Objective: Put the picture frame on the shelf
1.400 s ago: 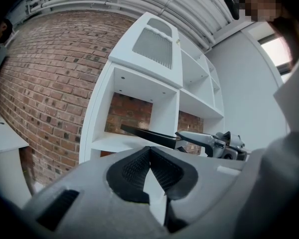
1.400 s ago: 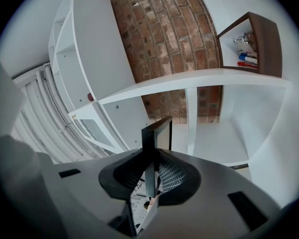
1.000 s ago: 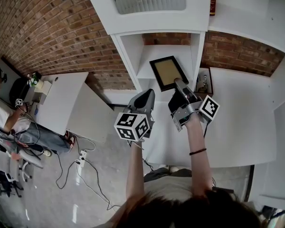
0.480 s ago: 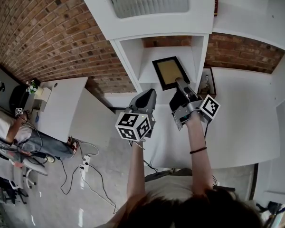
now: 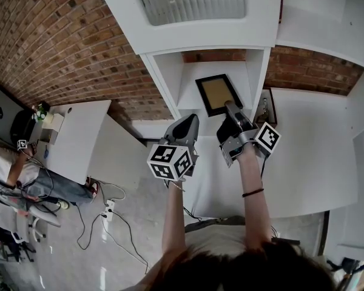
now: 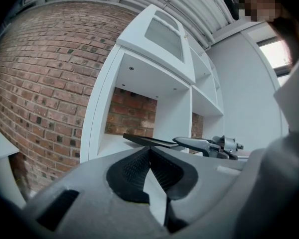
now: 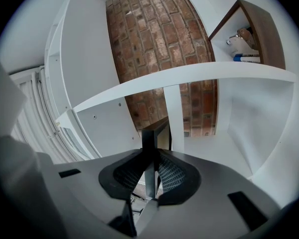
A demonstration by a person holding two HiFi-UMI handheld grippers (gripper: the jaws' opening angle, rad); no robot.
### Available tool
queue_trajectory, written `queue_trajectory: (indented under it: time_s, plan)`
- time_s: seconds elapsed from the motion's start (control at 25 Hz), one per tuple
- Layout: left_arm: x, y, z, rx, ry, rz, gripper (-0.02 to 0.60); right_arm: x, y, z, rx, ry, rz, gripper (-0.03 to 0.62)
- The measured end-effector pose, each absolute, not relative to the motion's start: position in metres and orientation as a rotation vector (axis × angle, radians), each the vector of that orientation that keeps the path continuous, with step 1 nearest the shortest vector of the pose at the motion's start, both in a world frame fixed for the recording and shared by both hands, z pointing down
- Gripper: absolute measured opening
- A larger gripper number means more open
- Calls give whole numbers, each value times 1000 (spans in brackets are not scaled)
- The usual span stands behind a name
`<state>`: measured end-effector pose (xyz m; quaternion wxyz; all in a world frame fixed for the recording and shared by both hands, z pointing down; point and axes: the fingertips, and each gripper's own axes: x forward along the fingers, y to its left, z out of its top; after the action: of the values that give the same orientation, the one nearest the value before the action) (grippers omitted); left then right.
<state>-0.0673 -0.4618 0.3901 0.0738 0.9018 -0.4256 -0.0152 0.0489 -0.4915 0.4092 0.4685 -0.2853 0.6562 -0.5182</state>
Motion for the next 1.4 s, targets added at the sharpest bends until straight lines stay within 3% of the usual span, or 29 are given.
queue_trajectory:
  time_s: [1.4]
  plan:
    - [-69, -465, 392, 2691, -1299, -53, 11, 45, -495, 423, -725, 1589, -1325, 74]
